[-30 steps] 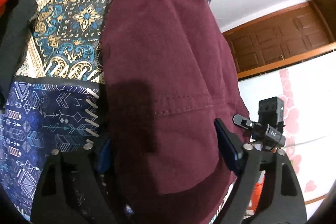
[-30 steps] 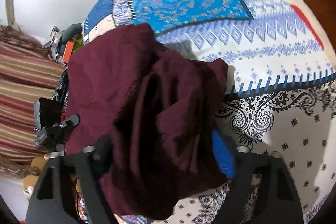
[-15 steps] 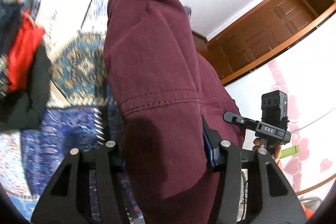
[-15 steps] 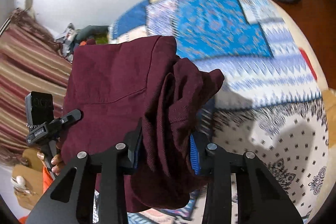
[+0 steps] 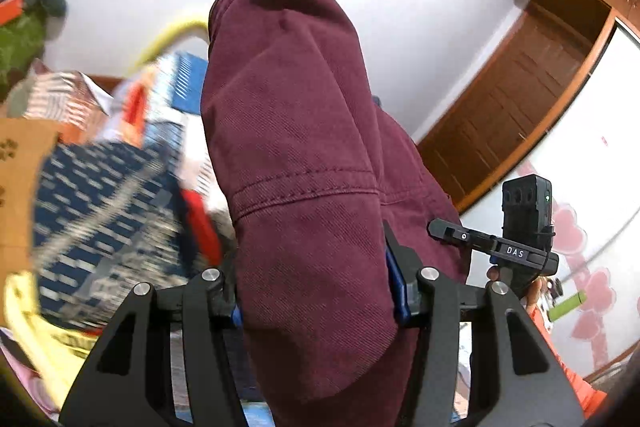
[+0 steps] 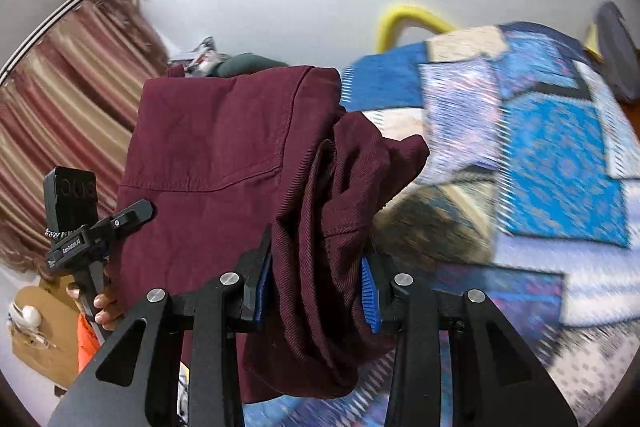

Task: Fold large clothes
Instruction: 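Grasp the folded shirt with both tools and lift it toward the clothes stack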

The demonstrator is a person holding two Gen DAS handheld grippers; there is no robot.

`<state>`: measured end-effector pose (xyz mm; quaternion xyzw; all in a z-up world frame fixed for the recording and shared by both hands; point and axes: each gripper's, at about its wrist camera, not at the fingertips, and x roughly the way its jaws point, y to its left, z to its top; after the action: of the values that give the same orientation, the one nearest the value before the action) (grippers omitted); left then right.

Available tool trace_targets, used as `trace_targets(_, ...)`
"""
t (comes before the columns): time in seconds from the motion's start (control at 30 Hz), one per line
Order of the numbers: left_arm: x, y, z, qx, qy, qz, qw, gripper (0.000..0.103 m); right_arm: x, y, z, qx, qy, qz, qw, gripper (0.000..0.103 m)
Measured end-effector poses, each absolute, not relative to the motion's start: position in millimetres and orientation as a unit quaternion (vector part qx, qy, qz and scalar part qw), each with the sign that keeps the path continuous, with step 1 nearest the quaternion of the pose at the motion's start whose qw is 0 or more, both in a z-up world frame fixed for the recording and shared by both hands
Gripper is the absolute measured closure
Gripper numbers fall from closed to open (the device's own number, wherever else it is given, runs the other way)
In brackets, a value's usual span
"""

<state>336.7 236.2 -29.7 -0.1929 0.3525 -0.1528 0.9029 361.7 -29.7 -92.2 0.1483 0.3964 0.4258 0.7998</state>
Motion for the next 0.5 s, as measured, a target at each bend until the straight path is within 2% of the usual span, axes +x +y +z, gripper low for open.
trace_targets(0.13, 334, 298, -16, -0.195, 0.341, -0.120, 0.912, 0.050, 372, 32, -91, 0.145, 0.393, 0.448, 0.790, 0.070)
trace_targets(0.3, 342, 359, -30, -0.205, 0.351, -0.075, 0.911, 0.050, 386, 95, -115, 0.155, 0.419, 0.452, 0.772, 0.070)
trace_targets(0.4, 359, 394, -58, -0.211, 0.372, -0.046, 0.903, 0.049, 392, 130, -134, 0.142, 0.439, 0.437, 0.772, 0.070)
trace_targets(0.5, 381, 428, -106, -0.264, 0.412, -0.009, 0.872, 0.047, 402, 155, -161, 0.130, 0.466, 0.409, 0.774, 0.069)
